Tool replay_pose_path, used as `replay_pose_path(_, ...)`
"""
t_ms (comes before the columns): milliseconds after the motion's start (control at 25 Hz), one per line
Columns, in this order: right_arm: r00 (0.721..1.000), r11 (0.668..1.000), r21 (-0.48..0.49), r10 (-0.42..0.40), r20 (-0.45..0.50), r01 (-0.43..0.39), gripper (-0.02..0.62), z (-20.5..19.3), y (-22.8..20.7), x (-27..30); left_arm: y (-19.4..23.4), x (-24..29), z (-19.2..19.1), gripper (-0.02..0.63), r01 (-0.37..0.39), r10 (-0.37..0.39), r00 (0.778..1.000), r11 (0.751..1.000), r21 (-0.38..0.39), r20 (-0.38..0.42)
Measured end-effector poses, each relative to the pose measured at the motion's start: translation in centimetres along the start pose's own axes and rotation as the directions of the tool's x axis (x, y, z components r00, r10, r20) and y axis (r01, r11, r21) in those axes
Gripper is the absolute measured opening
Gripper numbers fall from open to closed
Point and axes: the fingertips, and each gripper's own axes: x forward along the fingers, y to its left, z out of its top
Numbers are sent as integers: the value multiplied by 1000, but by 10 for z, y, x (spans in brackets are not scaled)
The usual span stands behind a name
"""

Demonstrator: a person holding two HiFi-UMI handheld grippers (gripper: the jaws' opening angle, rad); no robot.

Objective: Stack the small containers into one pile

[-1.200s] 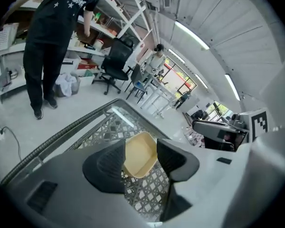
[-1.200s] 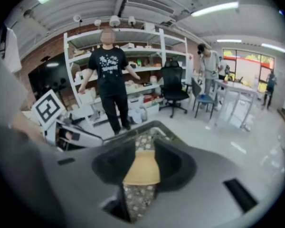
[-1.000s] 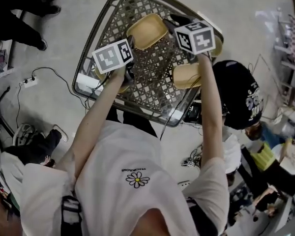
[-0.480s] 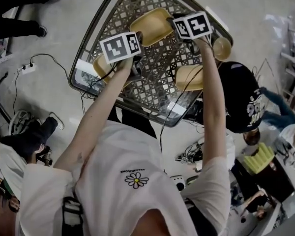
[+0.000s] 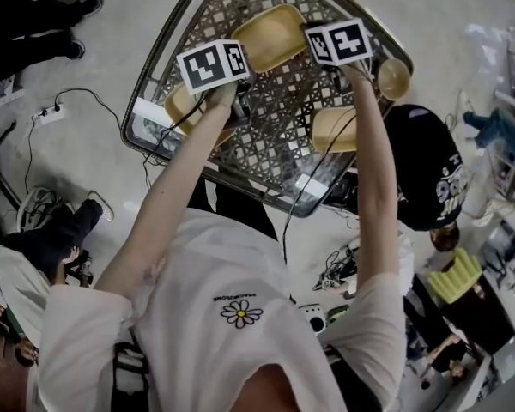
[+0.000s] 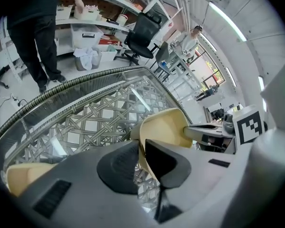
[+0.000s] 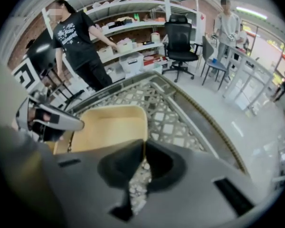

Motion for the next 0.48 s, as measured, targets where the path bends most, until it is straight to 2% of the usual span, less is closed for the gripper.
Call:
replay_pose_path(160, 995, 999, 34, -23, 92, 20, 41, 11, 4, -25, -8, -14, 12, 52, 20, -22, 999, 999, 41, 47)
replay_pose_path(320, 973, 992, 94, -102, 205, 84, 41, 25, 15, -73, -28, -50, 36, 44, 44, -64, 988, 988, 150, 137)
replay_pose_path(400, 957, 983, 137, -150, 248, 119, 41, 29, 26, -103, -40, -74, 46, 41, 57, -97, 980, 974, 217, 176)
replay_pose_path(480, 928, 963, 211, -227, 296, 169, 41, 34, 34, -136, -57, -95, 61, 40, 81, -151, 968, 944, 319, 200)
